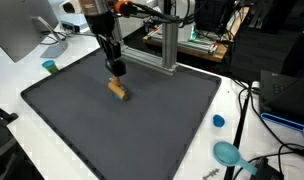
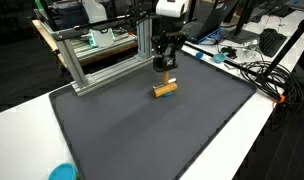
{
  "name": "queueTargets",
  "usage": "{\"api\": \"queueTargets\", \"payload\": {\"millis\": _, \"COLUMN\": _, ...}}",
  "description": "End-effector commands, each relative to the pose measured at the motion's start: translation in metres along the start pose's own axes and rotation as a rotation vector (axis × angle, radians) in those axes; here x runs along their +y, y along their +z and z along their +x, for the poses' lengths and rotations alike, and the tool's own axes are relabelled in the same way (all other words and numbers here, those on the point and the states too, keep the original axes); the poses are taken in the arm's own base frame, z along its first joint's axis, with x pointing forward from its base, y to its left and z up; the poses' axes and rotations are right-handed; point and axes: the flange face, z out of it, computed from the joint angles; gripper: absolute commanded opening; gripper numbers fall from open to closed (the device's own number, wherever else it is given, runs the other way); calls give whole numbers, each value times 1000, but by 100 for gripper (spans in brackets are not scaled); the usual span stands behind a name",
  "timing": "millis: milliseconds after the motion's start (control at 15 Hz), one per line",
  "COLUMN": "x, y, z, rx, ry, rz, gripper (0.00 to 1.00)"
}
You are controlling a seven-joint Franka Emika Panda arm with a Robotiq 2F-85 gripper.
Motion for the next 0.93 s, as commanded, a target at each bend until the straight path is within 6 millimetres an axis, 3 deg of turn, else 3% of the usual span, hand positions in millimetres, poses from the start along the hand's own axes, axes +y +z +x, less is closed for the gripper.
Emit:
{"api": "queueTargets", "payload": {"millis": 0, "x": 1, "y": 54, "z": -7, "rx": -115, "ry": 2, "rz": -3, "gripper": 21}}
{"api": "queueTargets", "payload": {"millis": 867, "x": -2, "y": 63, "z": -18, "rx": -145, "ry": -46, "rz": -100, "gripper": 21}}
